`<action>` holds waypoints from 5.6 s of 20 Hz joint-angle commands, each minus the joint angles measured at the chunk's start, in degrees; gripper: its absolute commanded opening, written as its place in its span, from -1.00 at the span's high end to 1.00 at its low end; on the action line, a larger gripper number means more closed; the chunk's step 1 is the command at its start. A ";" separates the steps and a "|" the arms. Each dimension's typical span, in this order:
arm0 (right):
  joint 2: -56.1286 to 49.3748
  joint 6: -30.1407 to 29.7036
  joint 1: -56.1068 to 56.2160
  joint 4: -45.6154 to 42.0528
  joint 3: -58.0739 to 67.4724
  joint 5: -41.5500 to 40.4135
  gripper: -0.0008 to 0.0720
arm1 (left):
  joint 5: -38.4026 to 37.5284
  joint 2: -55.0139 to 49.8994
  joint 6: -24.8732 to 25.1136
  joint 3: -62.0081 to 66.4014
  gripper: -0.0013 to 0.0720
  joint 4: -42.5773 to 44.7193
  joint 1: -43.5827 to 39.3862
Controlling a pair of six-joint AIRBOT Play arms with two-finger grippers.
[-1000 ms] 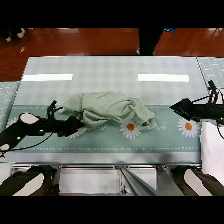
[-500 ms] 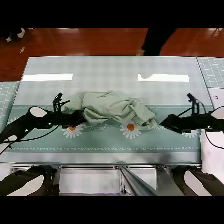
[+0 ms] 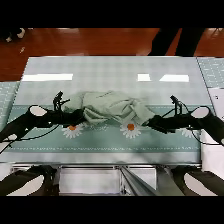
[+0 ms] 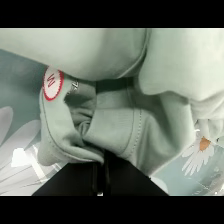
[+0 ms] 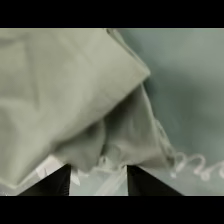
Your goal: Fold the shirts.
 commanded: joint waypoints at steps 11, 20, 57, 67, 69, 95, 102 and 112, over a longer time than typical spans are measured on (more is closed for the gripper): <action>-5.35 -5.16 1.81 2.14 11.50 1.86 0.90 | -2.80 0.72 1.29 3.80 0.91 0.00 1.99; 2.99 -2.10 -7.65 -8.11 67.54 18.86 0.90 | -7.45 18.86 0.76 39.52 0.91 -0.04 17.68; -21.68 -1.55 -7.78 -2.99 45.46 -4.46 0.89 | 5.88 -11.04 9.44 23.69 0.90 -1.73 17.57; -23.69 -1.81 -17.90 2.21 58.16 14.43 -0.16 | -25.92 -14.84 5.70 43.60 -0.42 10.71 28.44; -20.04 -1.77 -21.27 -10.43 56.89 23.54 -0.15 | -28.94 -10.23 4.70 39.82 -0.43 13.94 34.14; 4.48 -7.39 -23.54 -2.62 17.51 11.82 -0.15 | -13.07 -1.79 0.92 1.31 -0.42 5.84 35.39; 4.48 -7.39 -23.54 -2.64 17.51 11.82 -0.15 | -11.93 -5.44 0.15 1.44 -0.36 5.77 29.03; 4.48 4.50 -34.73 -25.75 11.02 14.10 -0.15 | -13.00 -5.25 1.38 2.84 0.90 5.81 27.85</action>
